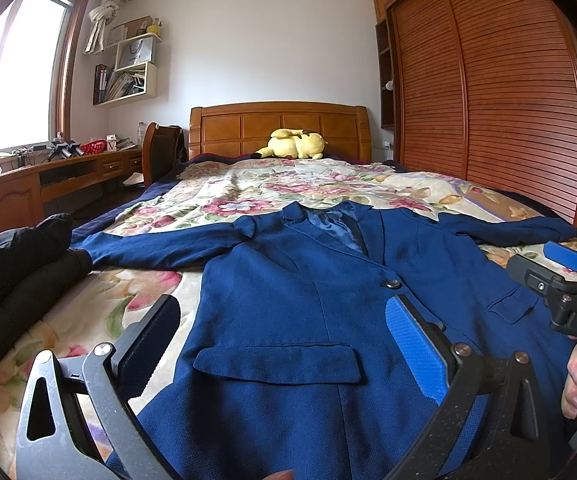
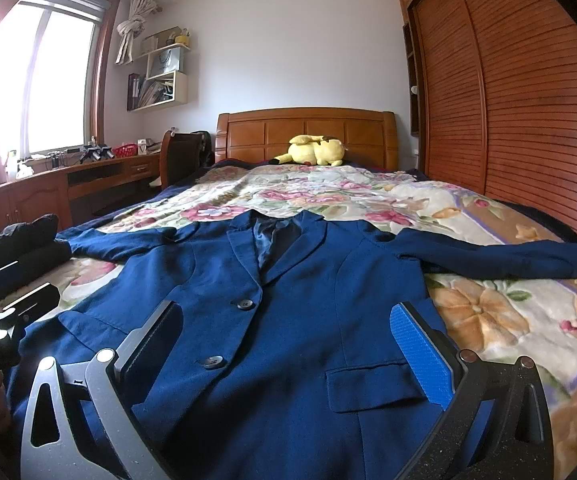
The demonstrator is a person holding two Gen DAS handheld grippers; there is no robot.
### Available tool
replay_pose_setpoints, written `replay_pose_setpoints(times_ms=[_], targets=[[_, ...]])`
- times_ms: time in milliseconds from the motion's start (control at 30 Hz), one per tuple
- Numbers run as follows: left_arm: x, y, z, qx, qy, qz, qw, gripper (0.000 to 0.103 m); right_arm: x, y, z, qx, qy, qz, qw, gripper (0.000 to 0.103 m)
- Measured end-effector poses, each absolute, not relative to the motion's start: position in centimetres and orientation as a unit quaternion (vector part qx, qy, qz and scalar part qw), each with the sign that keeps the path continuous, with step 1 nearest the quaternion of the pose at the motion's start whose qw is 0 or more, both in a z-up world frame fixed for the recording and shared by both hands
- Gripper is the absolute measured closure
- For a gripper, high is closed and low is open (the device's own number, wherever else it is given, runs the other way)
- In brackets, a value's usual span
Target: Fold large clothes
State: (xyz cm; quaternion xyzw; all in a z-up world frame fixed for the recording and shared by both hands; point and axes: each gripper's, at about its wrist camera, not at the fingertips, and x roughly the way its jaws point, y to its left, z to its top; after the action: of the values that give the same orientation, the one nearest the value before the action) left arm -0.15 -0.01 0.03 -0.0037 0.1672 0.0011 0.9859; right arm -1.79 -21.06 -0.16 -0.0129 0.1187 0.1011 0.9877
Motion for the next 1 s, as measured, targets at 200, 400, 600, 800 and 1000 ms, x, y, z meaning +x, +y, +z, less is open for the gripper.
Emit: replay_pose_setpoints(times_ms=[200,400,600,800,1000], targets=[[-0.2,0.0,0.0,-0.003,0.167,0.001,0.986,0.000,-1.8,-21.1,-0.2,-0.013,0.118,0.101,0.988,0.000],[-0.3,0.8,1.0,-0.010,0.175,-0.005,0.985,0.000,-1.9,-21.2,-0.1,-0.012,0.119,0.103,0.987,0.000],[0.3,2.1,2.7,0.006,0.200,-0.006,0.980,0.000,-2.2,-20.9,1.1,0.006,0.127,0.130,0.983,0.000],[0.7,4.6,3.9,0.005,0.214,0.001,0.977,0.000,-2.8,-19.8,2.4,-0.011,0.124,0.148,0.981,0.000],[1.7,6.8,4.3,0.026,0.240,0.000,0.971,0.000,-2.4,-18.7,3.8,-0.015,0.120,0.169,0.978,0.000]])
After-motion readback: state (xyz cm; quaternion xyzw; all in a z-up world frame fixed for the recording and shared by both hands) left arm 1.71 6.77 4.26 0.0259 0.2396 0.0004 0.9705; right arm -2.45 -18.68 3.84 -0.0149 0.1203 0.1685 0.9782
